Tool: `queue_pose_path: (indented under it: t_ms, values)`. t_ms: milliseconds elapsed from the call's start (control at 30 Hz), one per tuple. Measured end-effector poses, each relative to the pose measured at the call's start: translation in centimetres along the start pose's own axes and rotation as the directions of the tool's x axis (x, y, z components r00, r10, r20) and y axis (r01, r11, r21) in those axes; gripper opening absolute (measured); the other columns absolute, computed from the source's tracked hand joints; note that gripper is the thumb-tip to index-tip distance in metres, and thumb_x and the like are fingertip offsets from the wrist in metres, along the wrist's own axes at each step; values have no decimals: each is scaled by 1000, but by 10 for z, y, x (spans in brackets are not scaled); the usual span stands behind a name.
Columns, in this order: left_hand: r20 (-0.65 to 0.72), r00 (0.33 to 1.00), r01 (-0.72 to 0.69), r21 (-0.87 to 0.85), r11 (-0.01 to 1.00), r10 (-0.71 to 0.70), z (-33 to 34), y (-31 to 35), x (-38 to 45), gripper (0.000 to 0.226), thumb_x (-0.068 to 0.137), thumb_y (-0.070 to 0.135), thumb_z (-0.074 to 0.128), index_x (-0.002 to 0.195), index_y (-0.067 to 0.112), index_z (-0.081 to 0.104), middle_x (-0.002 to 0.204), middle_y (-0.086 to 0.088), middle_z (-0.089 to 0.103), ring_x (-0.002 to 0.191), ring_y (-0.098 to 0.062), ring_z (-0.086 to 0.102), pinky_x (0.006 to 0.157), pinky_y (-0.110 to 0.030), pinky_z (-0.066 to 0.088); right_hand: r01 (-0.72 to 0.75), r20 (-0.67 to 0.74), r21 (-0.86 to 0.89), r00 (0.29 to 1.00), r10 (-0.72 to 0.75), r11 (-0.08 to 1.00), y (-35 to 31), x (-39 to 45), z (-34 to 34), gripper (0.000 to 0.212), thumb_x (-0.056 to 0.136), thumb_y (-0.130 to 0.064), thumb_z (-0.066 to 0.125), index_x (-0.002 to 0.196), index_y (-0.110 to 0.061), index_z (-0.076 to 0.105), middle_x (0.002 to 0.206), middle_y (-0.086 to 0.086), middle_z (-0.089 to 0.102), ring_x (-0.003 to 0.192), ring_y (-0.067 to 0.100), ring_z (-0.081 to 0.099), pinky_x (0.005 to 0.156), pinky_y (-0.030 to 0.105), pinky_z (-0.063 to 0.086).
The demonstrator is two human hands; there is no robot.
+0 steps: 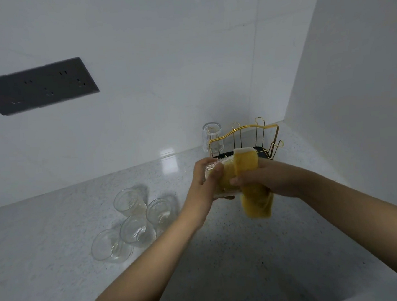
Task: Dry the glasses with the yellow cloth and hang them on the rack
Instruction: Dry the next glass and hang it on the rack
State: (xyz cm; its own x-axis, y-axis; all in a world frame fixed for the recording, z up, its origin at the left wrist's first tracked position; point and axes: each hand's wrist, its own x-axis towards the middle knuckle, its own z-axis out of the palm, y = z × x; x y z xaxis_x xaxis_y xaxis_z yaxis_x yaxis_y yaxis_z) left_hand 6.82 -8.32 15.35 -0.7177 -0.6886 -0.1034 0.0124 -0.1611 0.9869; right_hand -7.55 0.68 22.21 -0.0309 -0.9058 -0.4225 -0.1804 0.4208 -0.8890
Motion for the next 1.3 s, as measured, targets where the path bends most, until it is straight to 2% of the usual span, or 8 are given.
queue_pose_path:
  t_ms: [233, 333, 567, 800, 933, 1067, 1200, 1300]
  values:
    - [232, 831, 545, -160, 823, -505, -14, 32, 6, 52, 86, 52, 55, 117, 10, 61, 102, -17, 72, 89, -32, 69, 84, -50, 56, 170, 148, -579, 984, -103, 797, 0, -1, 12, 33, 90, -34, 52, 119, -19, 55, 113, -3, 58, 101, 12, 55, 88, 14, 43]
    - [214, 865, 489, -161, 857, -454, -13, 25, 4, 65, 79, 58, 60, 127, 14, 54, 111, -19, 68, 91, -33, 70, 82, -50, 58, 137, 133, -389, 987, -92, 911, -3, 1, 2, 9, 88, -27, 57, 97, -31, 56, 99, -4, 60, 89, 13, 58, 79, 23, 48]
    - [-5, 996, 87, -66, 994, -88, -3, 6, -6, 45, 79, 48, 70, 113, 27, 51, 117, -10, 59, 104, -29, 64, 73, -42, 60, -46, 112, 174, 993, 27, 984, 1, -2, 2, 33, 72, -24, 64, 102, -31, 53, 107, -1, 60, 101, 18, 57, 83, 30, 48]
    - [285, 843, 520, -213, 827, -456, -18, 30, -6, 59, 82, 49, 58, 123, 6, 57, 106, -21, 70, 86, -33, 71, 80, -49, 58, 205, 210, -636, 974, -89, 744, -3, -10, 18, 37, 92, -36, 48, 122, -16, 55, 120, 6, 59, 109, 21, 56, 99, 29, 42]
    - [244, 904, 378, -73, 923, -350, -17, 25, -8, 75, 76, 58, 66, 134, 15, 46, 118, -17, 63, 94, -35, 69, 80, -50, 59, 43, 107, -93, 994, -32, 995, -5, -10, 1, 25, 81, -26, 61, 104, -31, 54, 109, 1, 58, 103, 20, 57, 85, 32, 50]
    - [105, 994, -14, 80, 997, 5, -13, 12, -8, 60, 71, 47, 69, 122, 27, 45, 124, -10, 56, 97, -30, 68, 69, -41, 60, -52, 60, 308, 998, 35, 950, 0, -5, -3, 46, 67, -25, 64, 112, -22, 52, 112, 6, 57, 106, 24, 55, 89, 37, 47]
    - [165, 966, 219, -117, 969, -198, -12, 23, -7, 48, 86, 44, 62, 120, 12, 51, 111, -17, 63, 82, -27, 71, 65, -40, 60, 27, 158, -89, 987, -12, 996, -1, -9, 5, 22, 81, -35, 63, 101, -34, 53, 107, -1, 61, 100, 15, 59, 87, 26, 49]
    - [296, 858, 486, -203, 850, -419, -18, 31, -5, 52, 82, 48, 53, 115, 7, 59, 94, -17, 71, 73, -26, 71, 65, -39, 61, 201, 171, -604, 978, -120, 771, -7, -11, 15, 22, 93, -34, 49, 110, -24, 58, 110, 1, 61, 99, 12, 58, 85, 9, 42]
